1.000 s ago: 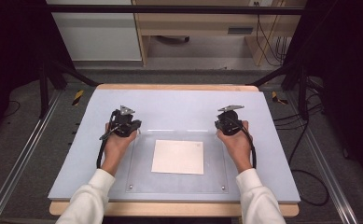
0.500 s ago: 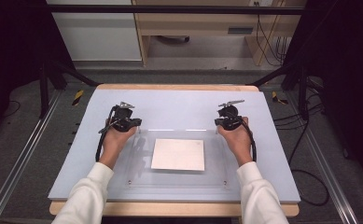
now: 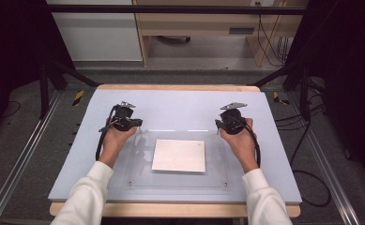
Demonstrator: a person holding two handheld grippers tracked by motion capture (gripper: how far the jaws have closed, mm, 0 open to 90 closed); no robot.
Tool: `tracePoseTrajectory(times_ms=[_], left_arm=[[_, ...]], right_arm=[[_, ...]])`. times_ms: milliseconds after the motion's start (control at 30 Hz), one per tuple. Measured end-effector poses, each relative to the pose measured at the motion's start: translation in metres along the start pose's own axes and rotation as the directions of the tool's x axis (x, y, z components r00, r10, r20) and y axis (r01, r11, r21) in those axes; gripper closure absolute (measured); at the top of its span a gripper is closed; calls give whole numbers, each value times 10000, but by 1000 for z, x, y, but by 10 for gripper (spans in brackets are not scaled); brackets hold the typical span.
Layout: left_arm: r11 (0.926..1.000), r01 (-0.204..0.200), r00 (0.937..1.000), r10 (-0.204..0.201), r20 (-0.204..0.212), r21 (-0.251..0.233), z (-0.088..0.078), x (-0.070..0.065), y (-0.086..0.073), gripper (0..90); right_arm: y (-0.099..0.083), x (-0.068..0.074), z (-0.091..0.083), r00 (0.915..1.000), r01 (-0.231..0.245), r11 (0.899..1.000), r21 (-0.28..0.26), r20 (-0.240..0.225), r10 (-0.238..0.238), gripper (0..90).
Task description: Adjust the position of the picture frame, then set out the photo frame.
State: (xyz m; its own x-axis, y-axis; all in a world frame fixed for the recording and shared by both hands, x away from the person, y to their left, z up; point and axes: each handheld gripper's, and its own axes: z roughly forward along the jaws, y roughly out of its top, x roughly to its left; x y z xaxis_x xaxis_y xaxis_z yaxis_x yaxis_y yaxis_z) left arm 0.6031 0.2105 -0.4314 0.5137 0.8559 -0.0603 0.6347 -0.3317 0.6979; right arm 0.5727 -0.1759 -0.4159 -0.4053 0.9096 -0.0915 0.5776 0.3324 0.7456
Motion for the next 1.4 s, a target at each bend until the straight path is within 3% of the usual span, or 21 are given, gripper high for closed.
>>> tracePoseTrajectory(times_ms=[67, 200, 367, 400, 433, 533, 600, 700, 767, 1033, 1300, 1333, 1400], left_arm=[[10000, 30, 10000, -30, 12, -27, 0, 0, 0, 852], [10000, 50, 10000, -51, 79, 43, 1, 2, 1, 852], [10000, -1, 10000, 1, 67, 100, 2, 2, 2, 852], [9999, -1, 10000, 0, 70, 115, 2, 2, 2, 852], [9999, -11, 10000, 9, 82, 135, 2, 2, 2, 852], [9999, -2, 10000, 1, 74, 137, 2, 2, 2, 852], [9999, 35, 10000, -37, 86, 147, 2, 2, 2, 852], [9998, 53, 9999, -55, 117, 203, 3, 3, 3, 851], [9998, 39, 9999, -41, 93, 202, 3, 3, 4, 851], [9997, 29, 10000, -31, 72, 258, 3, 3, 4, 851], [9992, 77, 9999, -82, 105, 401, 4, 3, 6, 851], [9992, 120, 9999, -124, 105, 378, 4, 3, 6, 851], [9991, 95, 9999, -99, 106, 401, 4, 3, 6, 851]], right_arm=[[-3, 1, -6, 9999, 113, 9997, -220, 86, -111, 626], [-25, 3, -43, 9991, 422, 9931, -1092, 10, -424, 441], [-54, 6, -81, 9956, 737, 9752, -2087, -416, -841, 254], [-54, 6, -81, 9956, 737, 9752, -2087, -416, -841, 254], [-66, 9, -93, 9936, 911, 9712, -2202, -452, -1034, 168], [-81, 12, -106, 9918, 1123, 9653, -2359, -335, -1236, 115], [-95, 13, -118, 9885, 1267, 9657, -2265, -519, -1419, 73], [-105, 15, -126, 9848, 1587, 9605, -2284, -335, -1706, 84], [-121, 17, -136, 9746, 2051, 9479, -2439, -383, -2207, 79], [-153, 21, -143, 9743, 1997, 9568, -2114, -612, -2169, 80], [-176, 25, -139, 9629, 2379, 9572, -1650, -895, -2547, 75], [-180, 28, -139, 9577, 2560, 9540, -1562, -934, -2723, 79], [-182, 30, -138, 9557, 2598, 9529, -1567, -996, -2769, 81]])
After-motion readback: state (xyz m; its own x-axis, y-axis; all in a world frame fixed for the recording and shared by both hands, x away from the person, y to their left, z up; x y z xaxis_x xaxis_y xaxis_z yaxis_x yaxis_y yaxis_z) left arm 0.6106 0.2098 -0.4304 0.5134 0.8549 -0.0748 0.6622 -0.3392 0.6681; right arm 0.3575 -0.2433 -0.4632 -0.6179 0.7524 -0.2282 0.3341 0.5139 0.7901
